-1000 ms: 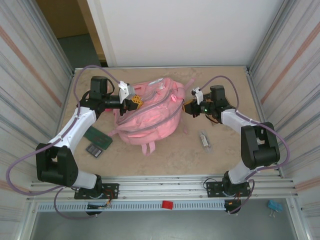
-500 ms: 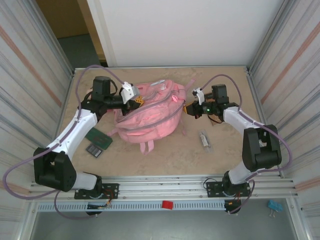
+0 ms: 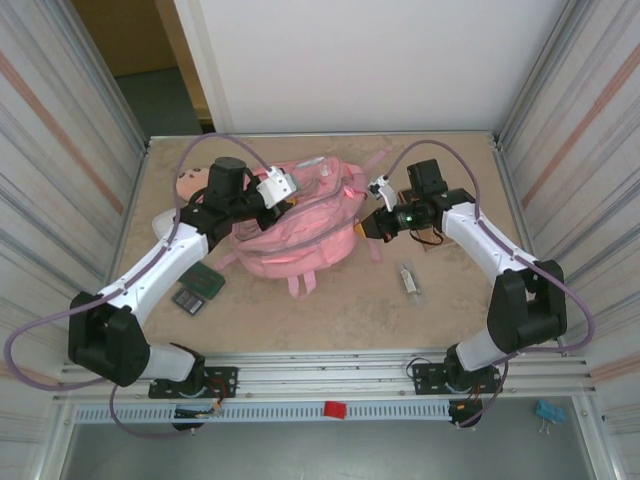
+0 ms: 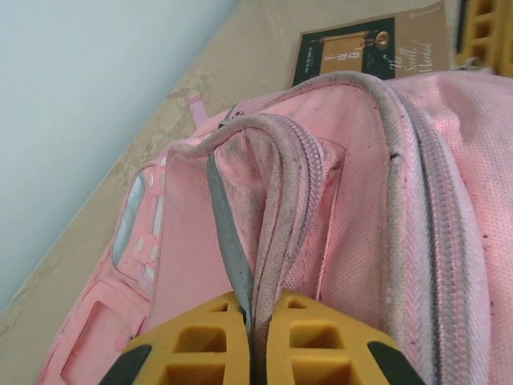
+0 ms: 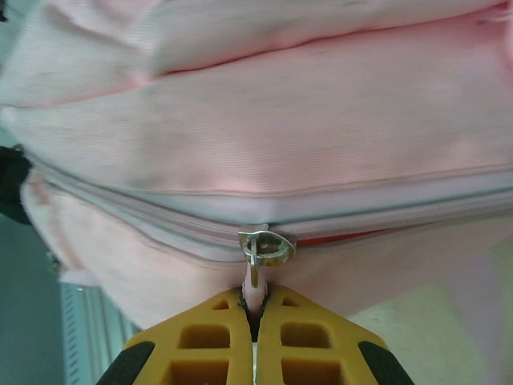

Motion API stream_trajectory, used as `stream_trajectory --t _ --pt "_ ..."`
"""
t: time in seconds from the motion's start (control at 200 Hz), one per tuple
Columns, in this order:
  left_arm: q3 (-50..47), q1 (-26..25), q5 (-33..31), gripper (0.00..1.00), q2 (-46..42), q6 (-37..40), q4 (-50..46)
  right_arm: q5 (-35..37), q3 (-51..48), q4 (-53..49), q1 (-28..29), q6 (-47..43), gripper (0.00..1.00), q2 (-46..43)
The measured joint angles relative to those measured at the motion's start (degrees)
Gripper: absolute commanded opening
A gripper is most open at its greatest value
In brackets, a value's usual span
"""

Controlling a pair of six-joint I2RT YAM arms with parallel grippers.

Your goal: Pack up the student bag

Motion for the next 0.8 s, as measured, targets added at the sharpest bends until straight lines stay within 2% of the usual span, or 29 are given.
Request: stream_trajectory --t 0.256,0.401,0.581,0.706,0.777,0.802 --pt "1.4 -3.8 -8.3 0.0 5.0 -3.4 3.0 -0.3 1.6 -6.1 5.4 10.4 0.0 0.0" --pt "3.0 -4.7 -10.4 0.0 7.5 -4.4 2.7 1.9 1.6 -6.5 9.6 17.2 0.0 -1.0" --pt "3.0 -4.9 -9.8 0.0 7.6 -5.9 3.9 3.2 0.1 -0.8 11.6 29.7 0.0 -3.6" --pt "2.2 -4.8 -6.9 0.0 7.6 -7.3 5.6 3.5 -0.2 2.7 14.1 36.3 0.01 -3.8" --pt "0.9 -4.7 -4.5 0.0 7.5 -7.6 7.3 3.6 -0.2 3.7 14.9 38.7 0.07 -3.8" --pt "0.5 -4.7 -3.6 0.0 7.5 -7.6 7.6 3.6 -0.2 3.8 15.0 39.7 0.15 -3.8"
